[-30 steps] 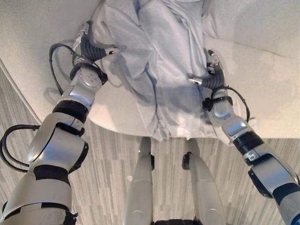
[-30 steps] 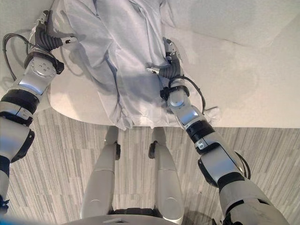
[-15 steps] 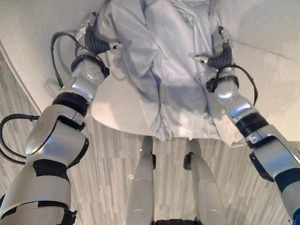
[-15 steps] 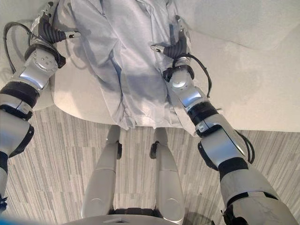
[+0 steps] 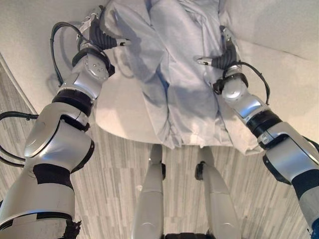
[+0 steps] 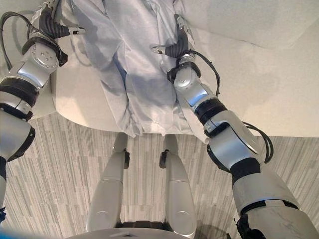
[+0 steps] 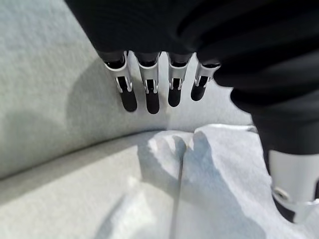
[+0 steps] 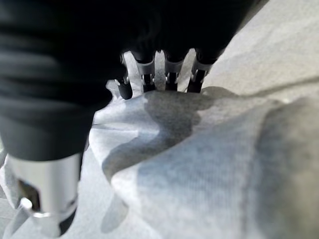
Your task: Hang the clothes on the sofa on the clothes rack.
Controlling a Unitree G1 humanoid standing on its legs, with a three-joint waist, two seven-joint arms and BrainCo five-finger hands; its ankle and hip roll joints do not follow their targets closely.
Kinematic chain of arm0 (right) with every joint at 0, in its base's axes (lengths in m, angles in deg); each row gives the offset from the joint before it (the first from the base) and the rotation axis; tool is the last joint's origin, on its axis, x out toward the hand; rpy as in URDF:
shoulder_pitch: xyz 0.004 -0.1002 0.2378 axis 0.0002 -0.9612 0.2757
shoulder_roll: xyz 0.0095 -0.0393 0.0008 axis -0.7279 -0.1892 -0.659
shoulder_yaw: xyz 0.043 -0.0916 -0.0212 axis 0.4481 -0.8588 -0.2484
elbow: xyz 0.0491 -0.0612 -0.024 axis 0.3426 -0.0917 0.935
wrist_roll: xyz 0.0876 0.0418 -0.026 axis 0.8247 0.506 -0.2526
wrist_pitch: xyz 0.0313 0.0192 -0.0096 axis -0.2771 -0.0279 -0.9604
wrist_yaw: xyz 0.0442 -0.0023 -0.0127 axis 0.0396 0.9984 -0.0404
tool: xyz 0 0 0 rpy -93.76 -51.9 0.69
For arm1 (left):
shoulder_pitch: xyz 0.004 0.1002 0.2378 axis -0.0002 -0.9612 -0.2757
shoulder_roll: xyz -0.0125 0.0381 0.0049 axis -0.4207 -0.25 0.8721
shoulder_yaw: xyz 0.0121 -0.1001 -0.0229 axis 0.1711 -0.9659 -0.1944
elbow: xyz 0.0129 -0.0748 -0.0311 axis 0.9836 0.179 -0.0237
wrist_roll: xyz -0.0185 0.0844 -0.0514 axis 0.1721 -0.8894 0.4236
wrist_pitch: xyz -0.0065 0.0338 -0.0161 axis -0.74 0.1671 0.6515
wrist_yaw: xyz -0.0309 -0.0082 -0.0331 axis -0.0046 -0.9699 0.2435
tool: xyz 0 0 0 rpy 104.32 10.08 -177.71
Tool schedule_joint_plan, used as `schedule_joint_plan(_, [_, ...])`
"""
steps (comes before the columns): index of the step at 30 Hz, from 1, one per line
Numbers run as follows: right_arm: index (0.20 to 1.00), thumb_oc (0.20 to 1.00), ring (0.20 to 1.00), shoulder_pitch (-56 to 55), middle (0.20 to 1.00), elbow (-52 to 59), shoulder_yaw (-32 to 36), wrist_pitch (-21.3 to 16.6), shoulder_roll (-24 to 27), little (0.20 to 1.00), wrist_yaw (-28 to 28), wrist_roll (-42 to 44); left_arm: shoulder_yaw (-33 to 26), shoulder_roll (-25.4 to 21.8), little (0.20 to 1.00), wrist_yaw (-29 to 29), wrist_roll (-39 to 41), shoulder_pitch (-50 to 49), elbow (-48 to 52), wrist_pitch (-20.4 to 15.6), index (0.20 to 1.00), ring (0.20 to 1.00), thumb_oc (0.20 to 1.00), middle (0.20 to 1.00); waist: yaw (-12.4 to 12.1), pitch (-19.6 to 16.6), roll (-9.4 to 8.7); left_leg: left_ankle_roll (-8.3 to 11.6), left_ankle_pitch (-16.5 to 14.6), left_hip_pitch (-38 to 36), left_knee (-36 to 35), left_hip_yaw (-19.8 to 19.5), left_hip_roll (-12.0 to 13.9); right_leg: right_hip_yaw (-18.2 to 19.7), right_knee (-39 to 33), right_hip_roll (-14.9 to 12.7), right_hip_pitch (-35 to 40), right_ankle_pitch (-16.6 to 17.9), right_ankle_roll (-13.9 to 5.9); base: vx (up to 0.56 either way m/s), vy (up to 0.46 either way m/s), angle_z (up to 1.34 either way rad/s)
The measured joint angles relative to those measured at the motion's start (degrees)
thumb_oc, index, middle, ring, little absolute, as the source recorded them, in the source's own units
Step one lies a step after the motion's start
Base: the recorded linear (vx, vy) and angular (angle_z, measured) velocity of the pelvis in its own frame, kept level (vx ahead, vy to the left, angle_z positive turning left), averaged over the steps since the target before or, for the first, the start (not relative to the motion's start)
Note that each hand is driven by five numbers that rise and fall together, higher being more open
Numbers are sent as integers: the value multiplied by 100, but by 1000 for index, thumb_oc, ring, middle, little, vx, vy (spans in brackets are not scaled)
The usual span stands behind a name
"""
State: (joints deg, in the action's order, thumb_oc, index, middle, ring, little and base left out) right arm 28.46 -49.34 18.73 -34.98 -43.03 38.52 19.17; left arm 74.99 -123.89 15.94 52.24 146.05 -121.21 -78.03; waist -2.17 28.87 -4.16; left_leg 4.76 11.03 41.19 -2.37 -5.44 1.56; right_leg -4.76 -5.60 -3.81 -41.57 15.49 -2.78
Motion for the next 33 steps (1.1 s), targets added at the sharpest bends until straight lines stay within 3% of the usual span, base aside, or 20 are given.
schedule_joint_plan(9, [1000, 1000, 1000, -163, 1000, 1334, -50, 27, 125, 1000, 127, -461, -1, 201, 1000, 36, -1, 248, -108, 19, 1000, 1000, 1000, 1000, 231, -1, -4, 11, -16, 203, 56, 164, 25, 183, 1, 53, -252, 98, 2, 2, 27, -7])
schedule_joint_plan(16, [1000, 1000, 1000, -227, 1000, 1634, -126, 36, 167, 1000, 125, -687, -3, 334, 1000, 34, -8, 440, -180, 22, 1000, 1000, 1000, 1000, 397, -5, -53, 12, -30, 275, 83, 187, 31, 213, 1, 70, -334, 117, -8, -17, 0, -2])
schedule_joint_plan(18, [1000, 1000, 1000, -609, 1000, 2679, 105, -31, 246, 1000, 126, -881, -11, 228, 1000, -62, -11, 684, -259, 93, 1000, 1000, 1000, 1000, 553, -26, -212, 1, -93, 481, 219, 233, 9, 275, 2, 49, -495, 137, -36, -8, -5, -7])
schedule_joint_plan(22, [1000, 1000, 1000, -784, 1000, 2704, 119, -26, 284, 1000, 128, -962, -14, 184, 1000, -118, -18, 710, -317, 111, 1000, 1000, 1000, 1000, 566, -15, -281, -14, -203, 547, 385, 329, 9, 375, 2, 50, -528, 145, -46, -8, 7, -8])
schedule_joint_plan(23, [1000, 1000, 1000, -790, 1000, 2704, 118, -25, 286, 1000, 128, -1032, -13, 180, 445, -135, -20, 710, -318, 114, 445, 445, 445, 445, 573, -15, -281, -6, -219, 576, 420, 325, 11, 373, 2, 54, -540, 146, -44, 0, 0, 0])
schedule_joint_plan(24, [1000, 1000, 1000, -791, 1000, 2704, 118, -25, 282, 1000, 128, -1096, -11, 180, 200, -177, -48, 708, -318, 125, 200, 200, 200, 200, 577, -14, -281, -6, -219, 587, 421, 323, 11, 373, 1, 54, -550, 147, -44, 0, 0, 0])
schedule_joint_plan(25, [222, 222, 222, -789, 222, 2705, 119, -25, 282, 222, 127, -1131, -14, 154, 200, -263, -133, 719, -318, 130, 200, 200, 200, 200, 581, -15, -281, -6, -219, 592, 421, 324, 10, 374, 2, 52, -555, 147, -43, 0, 0, 0])
schedule_joint_plan(33, [200, 200, 200, -782, 200, 2681, 442, -2, 275, 200, -34, -1365, -57, 45, 200, -317, -186, 1004, -187, 134, 200, 200, 200, 200, 514, -14, -279, -8, -231, 721, 456, 320, -15, 370, 2, -4, -657, 159, -34, 0, 0, 0])
